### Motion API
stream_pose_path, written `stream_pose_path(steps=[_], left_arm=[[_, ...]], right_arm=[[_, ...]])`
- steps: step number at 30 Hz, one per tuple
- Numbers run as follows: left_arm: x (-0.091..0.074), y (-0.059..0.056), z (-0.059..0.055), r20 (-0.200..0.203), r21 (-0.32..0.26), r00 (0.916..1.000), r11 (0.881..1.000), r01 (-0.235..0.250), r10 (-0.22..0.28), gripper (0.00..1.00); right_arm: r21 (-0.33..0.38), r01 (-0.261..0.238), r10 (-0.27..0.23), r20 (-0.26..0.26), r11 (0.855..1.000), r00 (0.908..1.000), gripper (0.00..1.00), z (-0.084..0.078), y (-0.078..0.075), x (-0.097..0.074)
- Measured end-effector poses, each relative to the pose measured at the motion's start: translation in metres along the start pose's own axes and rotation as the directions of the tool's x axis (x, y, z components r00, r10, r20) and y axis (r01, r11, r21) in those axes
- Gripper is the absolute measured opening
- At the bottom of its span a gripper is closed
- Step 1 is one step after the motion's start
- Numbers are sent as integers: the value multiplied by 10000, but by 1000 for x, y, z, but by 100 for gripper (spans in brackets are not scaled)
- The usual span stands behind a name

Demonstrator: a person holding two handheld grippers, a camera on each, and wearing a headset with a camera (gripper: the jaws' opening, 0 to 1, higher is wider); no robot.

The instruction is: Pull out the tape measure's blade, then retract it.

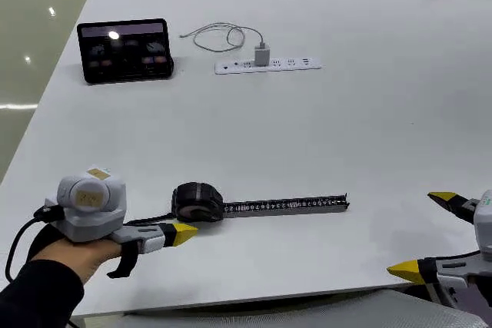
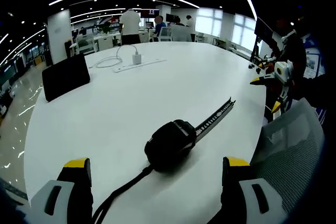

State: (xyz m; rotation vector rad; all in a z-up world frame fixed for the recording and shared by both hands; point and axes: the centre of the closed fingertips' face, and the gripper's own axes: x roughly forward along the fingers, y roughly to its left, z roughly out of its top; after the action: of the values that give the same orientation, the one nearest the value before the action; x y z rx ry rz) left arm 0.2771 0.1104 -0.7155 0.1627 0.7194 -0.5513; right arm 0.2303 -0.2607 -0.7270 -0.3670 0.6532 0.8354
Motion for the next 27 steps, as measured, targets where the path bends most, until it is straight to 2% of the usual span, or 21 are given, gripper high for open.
stream_pose_path(steps=[3,5,9,12,14,16,17,21,23,24,25,26,27], left_arm=[[7,-8,10,207,-331,9998,9994,-28,35,100],[11,-10,14,281,-313,9996,9995,-91,100,100],[19,-8,16,242,-275,9982,9982,-539,546,100],[24,-5,12,142,-402,9965,9959,-812,818,100],[25,0,10,238,-777,9912,9887,-1282,1304,100],[27,2,7,284,-559,9877,9868,-1517,1535,100],[30,6,3,71,-273,9849,9846,-1725,1727,100],[37,4,0,19,-778,9856,9826,-1684,1690,100],[35,10,8,366,-268,9746,9751,-2201,2210,100],[35,12,10,448,-431,9710,9716,-2328,2347,100],[35,13,14,651,-857,9680,9678,-2367,2425,100],[36,12,16,760,-1011,9684,9680,-2295,2375,100],[36,13,15,693,-1040,9681,9669,-2329,2406,100]], right_arm=[[13,-202,202,-10,9998,9998,99,7,-2,4],[-35,-299,298,-24,9995,9996,99,11,-2,6],[-340,-451,449,-70,9984,9990,98,19,-5,11],[-596,-490,484,-113,9970,9988,99,24,-7,15],[-789,-528,514,-196,9955,9985,100,26,-8,18],[-881,-637,612,-299,9941,9977,100,27,-7,21],[-1123,-667,625,-403,9914,9972,100,27,-8,22],[-1424,-915,834,-620,9856,9946,100,28,-8,26],[-1511,-1013,914,-715,9833,9932,100,28,-9,28],[-1549,-1029,923,-741,9826,9930,100,29,-10,30],[-1589,-1031,921,-753,9819,9929,100,29,-11,31],[-1676,-1034,916,-766,9804,9928,99,30,-12,32],[-1806,-1093,957,-822,9775,9920,97,31,-13,34]])
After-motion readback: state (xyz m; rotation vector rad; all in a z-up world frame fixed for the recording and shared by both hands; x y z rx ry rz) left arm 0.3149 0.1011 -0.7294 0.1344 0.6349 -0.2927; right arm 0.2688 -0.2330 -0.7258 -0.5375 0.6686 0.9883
